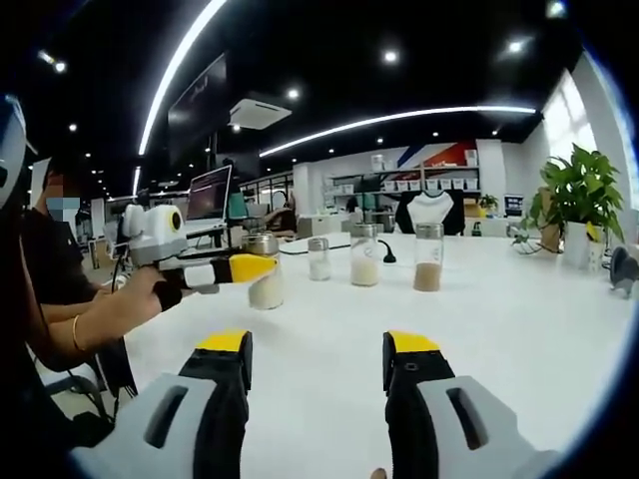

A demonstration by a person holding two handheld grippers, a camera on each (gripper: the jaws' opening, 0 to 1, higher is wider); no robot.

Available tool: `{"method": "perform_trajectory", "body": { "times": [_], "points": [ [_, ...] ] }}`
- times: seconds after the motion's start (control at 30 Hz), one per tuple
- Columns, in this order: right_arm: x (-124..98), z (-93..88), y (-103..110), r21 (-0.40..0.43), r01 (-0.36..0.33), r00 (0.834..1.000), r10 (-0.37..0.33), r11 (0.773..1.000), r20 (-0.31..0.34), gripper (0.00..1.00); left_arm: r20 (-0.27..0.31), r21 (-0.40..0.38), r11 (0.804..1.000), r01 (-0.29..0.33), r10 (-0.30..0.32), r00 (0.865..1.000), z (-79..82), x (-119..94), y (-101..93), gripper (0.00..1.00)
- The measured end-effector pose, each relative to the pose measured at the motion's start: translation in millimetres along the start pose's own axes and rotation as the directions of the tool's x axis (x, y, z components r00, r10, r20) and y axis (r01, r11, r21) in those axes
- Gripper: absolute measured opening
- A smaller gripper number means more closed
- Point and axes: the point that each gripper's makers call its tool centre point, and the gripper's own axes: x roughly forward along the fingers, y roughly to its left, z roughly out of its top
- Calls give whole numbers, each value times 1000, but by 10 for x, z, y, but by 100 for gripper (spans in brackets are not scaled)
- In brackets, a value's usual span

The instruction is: Rotate the seasoning bottle until the label or dispensing opening points toward the visible target arrow and the bottle remains upright within the marked orientation range

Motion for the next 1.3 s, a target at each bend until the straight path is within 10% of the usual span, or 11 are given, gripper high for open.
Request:
{"method": "perform_trajectory", "body": {
  "times": [0.5,1.3],
  "points": [
    [33,39,182,-40,-81,997,81,996,12,58,53,1,991,135,-134,990,268,-5,-355,35],
    [102,5,334,-35,-143,990,143,989,7,58,44,-92,936,340,-338,940,204,37,-884,35]
  ]
}}
